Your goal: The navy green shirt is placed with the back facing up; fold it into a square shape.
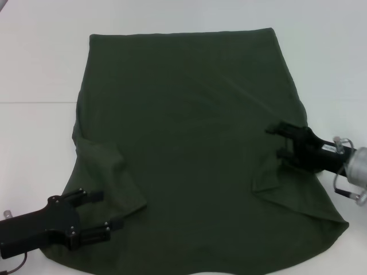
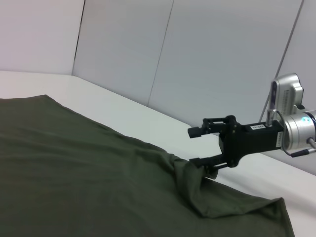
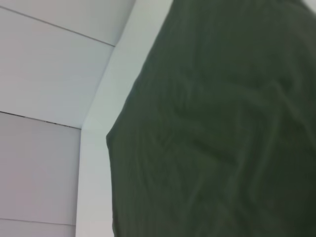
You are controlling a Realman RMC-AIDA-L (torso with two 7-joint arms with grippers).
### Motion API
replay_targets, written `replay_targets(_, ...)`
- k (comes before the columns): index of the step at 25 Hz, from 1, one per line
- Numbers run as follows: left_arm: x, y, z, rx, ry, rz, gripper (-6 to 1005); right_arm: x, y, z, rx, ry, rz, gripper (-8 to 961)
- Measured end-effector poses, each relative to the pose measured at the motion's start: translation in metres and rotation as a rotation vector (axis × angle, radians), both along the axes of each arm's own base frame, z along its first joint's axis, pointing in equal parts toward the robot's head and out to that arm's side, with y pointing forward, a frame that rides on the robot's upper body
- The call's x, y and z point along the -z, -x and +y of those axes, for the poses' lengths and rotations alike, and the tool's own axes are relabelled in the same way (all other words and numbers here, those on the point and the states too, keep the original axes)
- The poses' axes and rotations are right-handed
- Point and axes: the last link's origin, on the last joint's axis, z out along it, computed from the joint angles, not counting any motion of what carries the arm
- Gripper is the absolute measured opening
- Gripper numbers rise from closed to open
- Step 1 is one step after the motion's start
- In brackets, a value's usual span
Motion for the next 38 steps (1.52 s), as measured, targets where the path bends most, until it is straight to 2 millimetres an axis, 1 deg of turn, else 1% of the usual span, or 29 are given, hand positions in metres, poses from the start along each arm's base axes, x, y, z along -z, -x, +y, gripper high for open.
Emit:
replay_targets(9,0.0,0.001,-0.001,-0.004,-0.002,0.0,874,0.007,0.04,0.029,-0.119,-0.025,-0.071,826)
replay_targets(11,0.0,0.001,-0.001,-0.005,-0.002,-0.001,874,0.008,0.048,0.033,-0.148,-0.026,-0.083,826)
replay_targets(14,0.0,0.001,-0.001,-0.007,0.0,-0.005,874,0.008,0.053,0.035,-0.179,-0.026,-0.091,826)
replay_targets(17,0.001,0.001,-0.002,-0.01,0.002,-0.014,875,0.004,0.044,0.029,-0.173,-0.027,-0.09,826)
replay_targets(20,0.001,0.0,-0.002,-0.015,0.005,-0.022,875,-0.003,0.024,0.015,-0.143,-0.02,-0.068,826)
replay_targets(24,0.001,0.0,0.0,-0.019,0.01,-0.027,875,-0.008,-0.009,-0.015,-0.062,-0.017,-0.001,825)
replay_targets(27,0.001,-0.001,0.002,-0.018,0.009,-0.026,875,-0.01,-0.029,-0.038,-0.01,-0.028,0.057,825)
replay_targets(30,0.002,-0.003,0.004,-0.015,0.009,-0.026,875,-0.01,-0.043,-0.055,0.037,-0.034,0.095,825)
replay_targets(34,0.003,-0.005,0.006,-0.01,0.01,-0.029,875,-0.007,-0.05,-0.064,0.07,-0.03,0.11,825)
replay_targets(38,0.004,-0.006,0.006,-0.008,0.011,-0.03,875,-0.005,-0.049,-0.065,0.082,-0.025,0.124,826)
